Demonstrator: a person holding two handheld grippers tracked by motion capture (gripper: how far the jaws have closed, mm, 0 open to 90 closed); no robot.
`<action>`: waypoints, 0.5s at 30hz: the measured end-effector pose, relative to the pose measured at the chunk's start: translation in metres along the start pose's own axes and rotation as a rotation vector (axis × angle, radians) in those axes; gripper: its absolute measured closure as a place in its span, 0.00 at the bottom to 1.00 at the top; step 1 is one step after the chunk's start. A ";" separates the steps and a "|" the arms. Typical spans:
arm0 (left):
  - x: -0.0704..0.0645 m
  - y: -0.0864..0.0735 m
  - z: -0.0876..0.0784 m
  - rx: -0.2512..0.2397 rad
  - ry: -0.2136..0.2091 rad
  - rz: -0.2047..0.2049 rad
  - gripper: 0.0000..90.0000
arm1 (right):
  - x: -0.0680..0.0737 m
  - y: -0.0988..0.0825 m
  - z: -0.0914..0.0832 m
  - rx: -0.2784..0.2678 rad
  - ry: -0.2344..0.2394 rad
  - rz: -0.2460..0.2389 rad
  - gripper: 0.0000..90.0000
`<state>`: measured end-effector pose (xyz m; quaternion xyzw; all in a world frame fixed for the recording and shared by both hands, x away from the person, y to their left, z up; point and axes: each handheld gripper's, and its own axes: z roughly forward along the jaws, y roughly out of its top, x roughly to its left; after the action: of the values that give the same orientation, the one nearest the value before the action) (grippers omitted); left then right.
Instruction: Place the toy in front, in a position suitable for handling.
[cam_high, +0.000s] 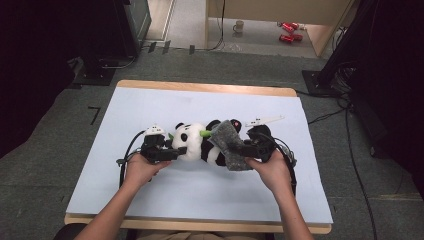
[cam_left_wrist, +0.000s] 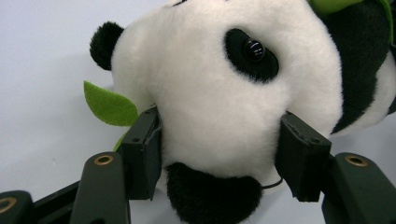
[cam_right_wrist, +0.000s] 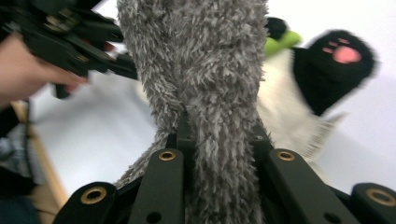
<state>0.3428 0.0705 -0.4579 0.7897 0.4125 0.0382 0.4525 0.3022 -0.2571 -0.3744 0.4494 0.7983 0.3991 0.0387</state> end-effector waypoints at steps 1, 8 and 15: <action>0.000 0.000 0.000 0.002 -0.001 -0.001 0.44 | -0.003 -0.004 -0.002 -0.004 -0.008 0.005 0.84; 0.000 0.000 0.000 -0.001 0.000 0.000 0.43 | -0.009 -0.016 -0.005 -0.059 -0.049 0.025 0.84; 0.000 0.000 0.000 -0.002 -0.001 -0.003 0.43 | -0.018 -0.020 -0.004 -0.081 -0.067 0.067 0.85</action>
<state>0.3425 0.0703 -0.4578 0.7886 0.4134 0.0377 0.4536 0.2973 -0.2789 -0.3904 0.4869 0.7643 0.4169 0.0703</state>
